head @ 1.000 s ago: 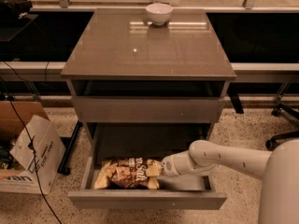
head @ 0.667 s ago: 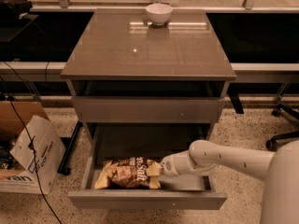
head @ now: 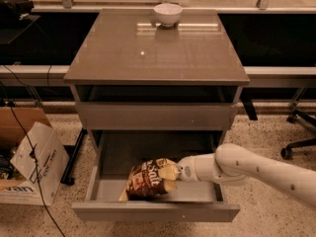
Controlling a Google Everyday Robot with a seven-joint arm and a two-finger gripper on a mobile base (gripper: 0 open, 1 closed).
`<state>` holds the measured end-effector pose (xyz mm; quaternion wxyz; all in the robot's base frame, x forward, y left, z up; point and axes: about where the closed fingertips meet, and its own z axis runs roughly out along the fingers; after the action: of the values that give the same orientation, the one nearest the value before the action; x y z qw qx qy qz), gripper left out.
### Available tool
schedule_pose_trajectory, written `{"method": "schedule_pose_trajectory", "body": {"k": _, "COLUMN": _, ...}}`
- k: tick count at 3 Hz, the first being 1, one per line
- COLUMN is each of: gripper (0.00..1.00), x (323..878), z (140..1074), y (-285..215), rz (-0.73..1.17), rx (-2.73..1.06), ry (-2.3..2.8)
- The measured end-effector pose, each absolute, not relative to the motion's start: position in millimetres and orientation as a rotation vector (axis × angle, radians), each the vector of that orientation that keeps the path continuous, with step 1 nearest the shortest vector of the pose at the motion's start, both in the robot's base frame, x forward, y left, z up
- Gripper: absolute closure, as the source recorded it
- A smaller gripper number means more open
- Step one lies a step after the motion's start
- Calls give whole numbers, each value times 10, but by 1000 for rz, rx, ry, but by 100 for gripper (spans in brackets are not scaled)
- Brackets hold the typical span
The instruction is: Pick brown chip bag from middle drawer and place on counter
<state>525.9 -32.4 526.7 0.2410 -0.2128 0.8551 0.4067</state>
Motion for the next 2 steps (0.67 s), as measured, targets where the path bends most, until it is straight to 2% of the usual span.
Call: {"method": "schedule_pose_trajectory", "body": {"k": 2, "gripper": 100, "x": 4955, "z": 6505, "y": -674, "rz": 952, "rx": -752, "ry": 2139}}
